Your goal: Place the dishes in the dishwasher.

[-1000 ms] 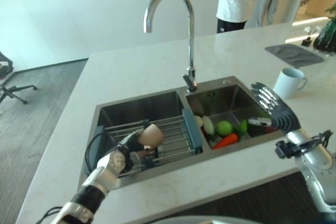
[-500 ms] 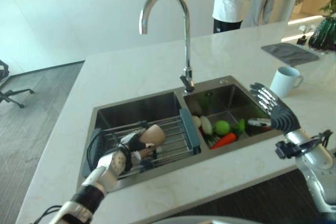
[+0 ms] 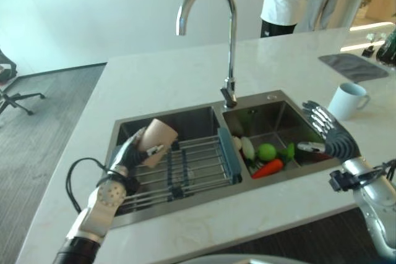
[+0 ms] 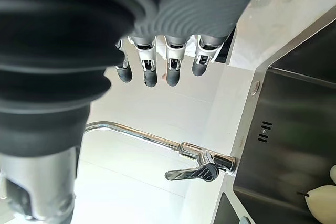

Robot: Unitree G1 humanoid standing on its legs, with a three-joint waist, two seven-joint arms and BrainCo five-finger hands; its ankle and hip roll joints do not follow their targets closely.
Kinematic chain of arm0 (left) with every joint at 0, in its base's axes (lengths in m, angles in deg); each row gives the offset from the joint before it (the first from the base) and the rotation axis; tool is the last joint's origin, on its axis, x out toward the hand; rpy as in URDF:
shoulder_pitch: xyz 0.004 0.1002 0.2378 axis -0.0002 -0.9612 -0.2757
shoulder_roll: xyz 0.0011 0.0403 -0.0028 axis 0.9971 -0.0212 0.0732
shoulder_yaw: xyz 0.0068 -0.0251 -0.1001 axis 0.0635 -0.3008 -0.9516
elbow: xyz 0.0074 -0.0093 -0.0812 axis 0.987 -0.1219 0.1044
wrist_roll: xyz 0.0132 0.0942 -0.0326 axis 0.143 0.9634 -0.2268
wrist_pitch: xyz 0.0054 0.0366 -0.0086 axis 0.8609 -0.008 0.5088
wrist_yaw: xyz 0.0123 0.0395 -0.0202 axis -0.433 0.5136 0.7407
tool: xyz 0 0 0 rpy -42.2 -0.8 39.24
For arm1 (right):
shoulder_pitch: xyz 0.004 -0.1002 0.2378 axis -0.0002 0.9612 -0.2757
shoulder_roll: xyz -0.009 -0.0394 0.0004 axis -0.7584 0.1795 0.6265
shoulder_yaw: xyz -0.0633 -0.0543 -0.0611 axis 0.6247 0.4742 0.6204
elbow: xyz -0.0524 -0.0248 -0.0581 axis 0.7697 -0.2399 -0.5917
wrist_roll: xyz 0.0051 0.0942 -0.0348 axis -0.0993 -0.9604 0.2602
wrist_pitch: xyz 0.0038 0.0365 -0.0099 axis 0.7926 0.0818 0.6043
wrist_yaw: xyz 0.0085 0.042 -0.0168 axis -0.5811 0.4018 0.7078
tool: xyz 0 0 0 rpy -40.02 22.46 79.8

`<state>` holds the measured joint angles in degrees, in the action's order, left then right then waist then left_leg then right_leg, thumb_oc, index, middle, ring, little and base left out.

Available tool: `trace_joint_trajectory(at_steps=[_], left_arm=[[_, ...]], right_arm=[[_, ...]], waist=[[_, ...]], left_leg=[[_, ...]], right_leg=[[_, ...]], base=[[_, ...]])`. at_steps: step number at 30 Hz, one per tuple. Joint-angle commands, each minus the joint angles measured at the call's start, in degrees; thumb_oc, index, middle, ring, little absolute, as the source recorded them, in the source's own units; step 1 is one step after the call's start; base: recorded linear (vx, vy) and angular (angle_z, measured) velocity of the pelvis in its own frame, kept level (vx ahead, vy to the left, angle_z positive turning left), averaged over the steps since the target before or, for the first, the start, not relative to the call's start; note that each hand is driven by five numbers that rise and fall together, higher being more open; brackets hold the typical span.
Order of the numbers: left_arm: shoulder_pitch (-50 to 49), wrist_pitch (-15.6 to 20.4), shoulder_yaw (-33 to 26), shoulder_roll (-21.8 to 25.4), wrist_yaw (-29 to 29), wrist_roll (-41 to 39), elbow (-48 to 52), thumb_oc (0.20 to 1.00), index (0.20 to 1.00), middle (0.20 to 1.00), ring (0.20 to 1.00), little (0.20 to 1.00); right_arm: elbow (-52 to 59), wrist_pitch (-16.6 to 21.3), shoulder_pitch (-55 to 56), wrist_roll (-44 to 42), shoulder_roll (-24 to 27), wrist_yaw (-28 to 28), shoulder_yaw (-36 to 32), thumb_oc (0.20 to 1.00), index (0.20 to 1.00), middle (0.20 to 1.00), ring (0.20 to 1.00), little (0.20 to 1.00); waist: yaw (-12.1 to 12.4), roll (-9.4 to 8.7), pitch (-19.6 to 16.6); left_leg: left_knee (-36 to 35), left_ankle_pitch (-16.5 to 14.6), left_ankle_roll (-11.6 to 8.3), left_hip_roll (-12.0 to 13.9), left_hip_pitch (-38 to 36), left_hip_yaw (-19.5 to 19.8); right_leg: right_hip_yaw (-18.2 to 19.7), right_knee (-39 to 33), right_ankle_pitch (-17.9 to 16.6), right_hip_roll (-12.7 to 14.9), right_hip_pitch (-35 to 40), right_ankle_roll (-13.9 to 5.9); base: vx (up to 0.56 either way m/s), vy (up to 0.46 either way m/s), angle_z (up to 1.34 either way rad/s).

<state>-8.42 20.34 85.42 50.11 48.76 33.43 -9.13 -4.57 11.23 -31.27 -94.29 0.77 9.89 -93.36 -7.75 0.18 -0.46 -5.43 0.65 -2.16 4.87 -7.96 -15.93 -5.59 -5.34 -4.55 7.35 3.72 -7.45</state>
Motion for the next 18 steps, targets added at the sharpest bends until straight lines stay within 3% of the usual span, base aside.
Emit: trace_joint_trajectory(at_steps=[1, 3, 4, 9, 14, 18], left_arm=[[5.29, 7.52, -5.23, 2.02, 5.45, -6.85, 4.27, 0.200, 0.200, 0.200, 0.200, 0.200], [3.98, 11.08, -8.98, -0.17, 6.46, -12.30, 8.27, 0.200, 0.200, 0.200, 0.200, 0.200], [3.33, 14.02, -11.17, -4.07, 4.59, -20.86, 12.79, 0.200, 0.200, 0.200, 0.200, 0.200], [-0.14, 16.52, -12.43, -7.65, 0.41, -31.56, 21.29, 0.200, 0.200, 0.200, 0.200, 0.200], [-2.10, 18.10, -14.45, -8.06, -2.95, -40.01, 24.95, 0.200, 0.200, 0.200, 0.200, 0.200], [-1.82, 19.17, -15.08, -7.71, -3.20, -41.38, 25.63, 0.200, 0.200, 0.200, 0.200, 0.200]], right_arm=[[2.13, 3.88, -3.55, 1.19, -1.69, -1.20, -2.71, 1.000, 1.000, 1.000, 1.000, 1.000], [2.94, 4.38, -2.38, 1.19, -2.38, -1.42, -3.95, 1.000, 1.000, 1.000, 1.000, 1.000], [3.21, 5.04, -2.05, 1.81, -3.85, -3.49, -4.77, 1.000, 1.000, 1.000, 1.000, 1.000], [6.45, 4.96, 0.65, 3.40, -6.46, -7.07, -4.94, 1.000, 1.000, 1.000, 1.000, 1.000], [7.80, 6.89, 2.07, 2.47, -6.44, -7.69, -5.17, 1.000, 1.000, 1.000, 1.000, 1.000], [8.58, 7.38, 1.42, 2.38, -5.97, -8.11, -4.72, 1.000, 1.000, 1.000, 1.000, 1.000]], waist=[[0.20, -1.00, 1.68], [0.56, -1.16, 1.54], [1.79, -1.18, 1.66], [3.91, -1.85, 1.86], [4.76, -1.97, 1.89], [4.84, -1.60, 1.95]], left_leg=[[0.43, -3.52, -0.05, 0.68, -2.54, 0.18], [0.43, -3.35, -0.15, 0.63, -2.21, 0.92], [0.43, -3.18, -0.22, 0.49, -1.70, 2.42], [0.43, -2.84, -0.39, 0.42, -0.94, 4.68], [0.43, -1.85, -0.93, 1.03, 0.31, 5.52], [0.43, -1.39, -1.45, 1.73, 0.76, 5.80]], right_leg=[[-2.10, 0.34, 1.70, -0.84, 2.88, -0.57], [-2.20, 0.34, 1.85, -0.80, 2.85, -0.37], [-2.74, 0.34, 2.06, -0.59, 2.98, -0.12], [-5.05, 0.34, 2.41, -0.21, 3.33, -0.07], [-6.26, 0.34, 2.62, -0.80, 2.88, 0.22], [-6.33, 0.34, 3.01, -1.48, 2.69, 0.66]], base=[[0.02, -0.013, 0.05], [0.02, -0.010, 0.09], [0.01, -0.002, 0.16], [-0.01, -0.054, 0.18], [-0.02, -0.108, 0.24], [-0.01, -0.116, 0.11]])
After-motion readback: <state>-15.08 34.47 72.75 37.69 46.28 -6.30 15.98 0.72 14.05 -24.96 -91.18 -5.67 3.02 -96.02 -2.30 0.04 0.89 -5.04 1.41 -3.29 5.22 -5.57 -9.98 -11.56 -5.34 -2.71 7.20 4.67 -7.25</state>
